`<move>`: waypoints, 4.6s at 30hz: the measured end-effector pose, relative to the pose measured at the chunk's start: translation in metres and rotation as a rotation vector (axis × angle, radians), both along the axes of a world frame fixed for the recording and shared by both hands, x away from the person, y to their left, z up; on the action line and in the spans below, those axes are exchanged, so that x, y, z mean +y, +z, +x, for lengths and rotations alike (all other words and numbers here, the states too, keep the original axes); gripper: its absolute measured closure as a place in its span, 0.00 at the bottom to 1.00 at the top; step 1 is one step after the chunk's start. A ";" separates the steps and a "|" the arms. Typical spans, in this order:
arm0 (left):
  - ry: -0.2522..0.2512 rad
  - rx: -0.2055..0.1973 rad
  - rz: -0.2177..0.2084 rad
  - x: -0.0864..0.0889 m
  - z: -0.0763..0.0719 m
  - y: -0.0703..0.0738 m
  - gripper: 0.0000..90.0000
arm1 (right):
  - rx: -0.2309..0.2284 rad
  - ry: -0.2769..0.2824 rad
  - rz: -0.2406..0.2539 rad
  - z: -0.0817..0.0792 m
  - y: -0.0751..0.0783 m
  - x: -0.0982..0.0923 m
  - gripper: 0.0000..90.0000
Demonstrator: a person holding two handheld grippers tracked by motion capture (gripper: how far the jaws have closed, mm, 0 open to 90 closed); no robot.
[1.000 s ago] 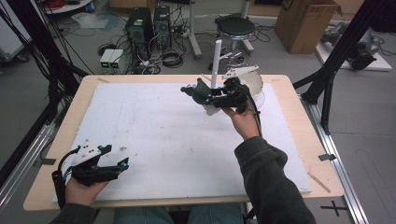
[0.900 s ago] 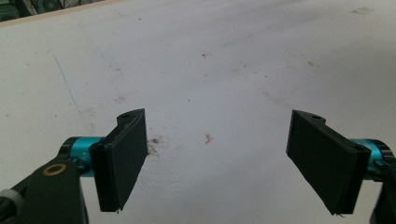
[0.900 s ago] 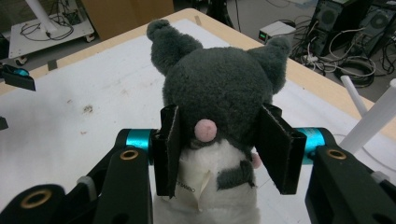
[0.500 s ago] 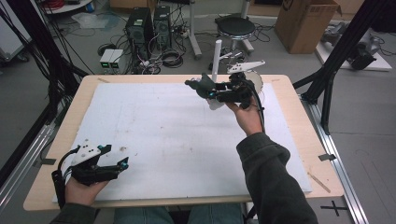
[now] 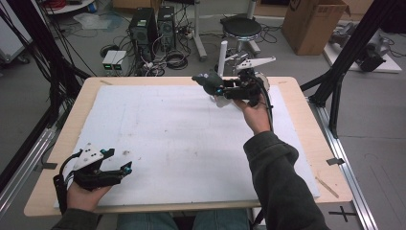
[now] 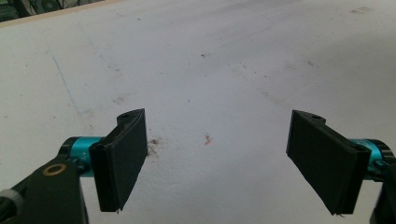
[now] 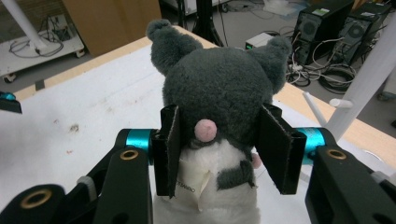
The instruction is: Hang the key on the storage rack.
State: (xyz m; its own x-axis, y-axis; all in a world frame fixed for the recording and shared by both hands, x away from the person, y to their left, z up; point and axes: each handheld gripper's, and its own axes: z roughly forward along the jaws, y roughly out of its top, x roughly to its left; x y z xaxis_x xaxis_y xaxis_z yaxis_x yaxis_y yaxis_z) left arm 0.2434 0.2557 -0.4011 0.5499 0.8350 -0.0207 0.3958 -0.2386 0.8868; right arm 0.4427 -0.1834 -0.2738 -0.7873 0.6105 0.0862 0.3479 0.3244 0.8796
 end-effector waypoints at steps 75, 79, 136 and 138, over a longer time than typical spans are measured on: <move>0.003 -0.002 -0.002 0.002 0.001 0.001 0.23 | 0.092 -0.186 0.015 0.036 -0.023 -0.056 0.59; 0.002 -0.002 -0.005 0.002 0.001 0.001 0.23 | 0.101 -0.191 0.011 0.037 -0.025 -0.056 0.59; 0.000 -0.008 -0.006 0.001 0.002 0.001 0.23 | 0.142 -0.230 -0.065 0.045 -0.057 -0.044 0.57; 0.000 -0.005 -0.006 0.000 0.003 0.001 0.23 | 0.141 -0.230 -0.068 0.046 -0.058 -0.043 0.57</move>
State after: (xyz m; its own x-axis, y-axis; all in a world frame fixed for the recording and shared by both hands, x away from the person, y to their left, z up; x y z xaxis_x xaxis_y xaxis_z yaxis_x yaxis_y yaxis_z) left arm 0.2461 0.2558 -0.4000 0.5503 0.8346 -0.0227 0.3911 -0.2337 0.8902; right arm 0.4885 -0.2261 -0.3318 -0.6108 0.7797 0.1379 0.5365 0.2794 0.7963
